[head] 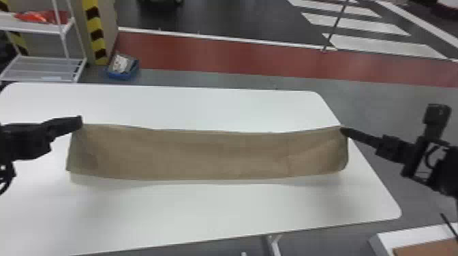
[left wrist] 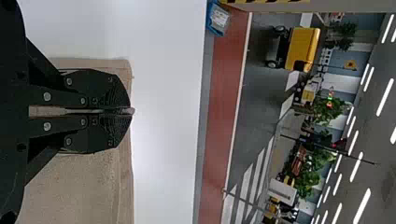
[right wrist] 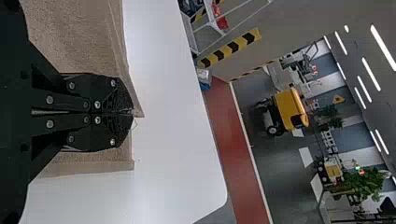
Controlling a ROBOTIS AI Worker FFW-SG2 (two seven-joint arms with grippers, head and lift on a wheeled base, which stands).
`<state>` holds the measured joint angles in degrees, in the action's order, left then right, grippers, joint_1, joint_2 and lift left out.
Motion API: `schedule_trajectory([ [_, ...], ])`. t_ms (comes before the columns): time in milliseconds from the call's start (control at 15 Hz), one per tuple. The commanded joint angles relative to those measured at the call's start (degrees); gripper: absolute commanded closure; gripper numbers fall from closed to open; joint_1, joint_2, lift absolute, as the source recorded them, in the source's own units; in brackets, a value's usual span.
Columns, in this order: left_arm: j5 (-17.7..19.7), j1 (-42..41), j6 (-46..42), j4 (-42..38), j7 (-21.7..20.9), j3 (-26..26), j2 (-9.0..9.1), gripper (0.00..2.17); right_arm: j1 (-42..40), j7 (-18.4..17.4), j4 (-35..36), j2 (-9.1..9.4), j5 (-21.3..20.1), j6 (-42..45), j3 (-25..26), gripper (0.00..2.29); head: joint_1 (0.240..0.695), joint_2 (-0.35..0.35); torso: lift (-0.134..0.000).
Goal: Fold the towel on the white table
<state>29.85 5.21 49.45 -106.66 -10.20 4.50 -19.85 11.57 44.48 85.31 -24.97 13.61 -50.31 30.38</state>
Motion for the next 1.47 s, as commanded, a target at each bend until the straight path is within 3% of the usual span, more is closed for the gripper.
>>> schedule_trajectory([
  [0,-1.11,2.87,-2.73,3.65,0.09,-1.87,0.08,1.09,1.7,-0.8,-3.31,0.0,-1.13,1.66,-0.67,1.39,0.695,-0.226,-0.12],
  [333,-2.25,8.67,-8.53,12.44,0.35,-6.44,0.08,1.09,6.54,-1.59,-10.43,0.0,-3.15,5.53,-2.52,1.39,0.682,-0.231,-0.12],
  [667,-7.61,12.01,-12.04,18.77,0.62,-11.27,0.34,1.07,10.14,-3.7,-14.65,0.09,-5.88,8.69,-6.83,1.38,0.668,-0.221,-0.12],
  [800,-9.55,12.89,-13.8,20.7,1.23,-13.29,0.52,0.86,12.16,-5.01,-18.86,0.09,-8.07,12.56,-8.93,1.34,0.67,-0.218,-0.12],
  [867,-10.78,14.04,-13.98,22.46,1.67,-14.26,0.96,0.86,12.95,-6.42,-20.89,0.09,-8.51,15.19,-10.34,1.34,0.67,-0.219,-0.12],
  [933,-11.92,15.0,-15.21,24.48,1.67,-15.23,1.57,0.58,14.45,-8.44,-24.23,0.09,-8.87,18.18,-12.01,1.2,0.67,-0.22,-0.12],
  [1067,-14.56,15.88,-21.54,27.82,2.55,-17.51,1.92,0.02,16.82,-14.16,-29.59,0.09,-9.83,25.39,-16.49,0.01,0.671,-0.222,-0.12],
  [1267,-15.88,15.88,-25.93,28.96,4.66,-18.74,1.66,0.02,19.02,-16.79,-35.3,0.09,-9.83,36.11,-18.08,0.05,0.656,-0.222,-0.12],
  [1400,-15.09,14.65,-25.93,27.47,4.66,-17.69,1.31,0.02,18.84,-16.7,-35.83,0.0,-10.1,37.69,-18.16,0.06,0.644,-0.218,-0.12],
])
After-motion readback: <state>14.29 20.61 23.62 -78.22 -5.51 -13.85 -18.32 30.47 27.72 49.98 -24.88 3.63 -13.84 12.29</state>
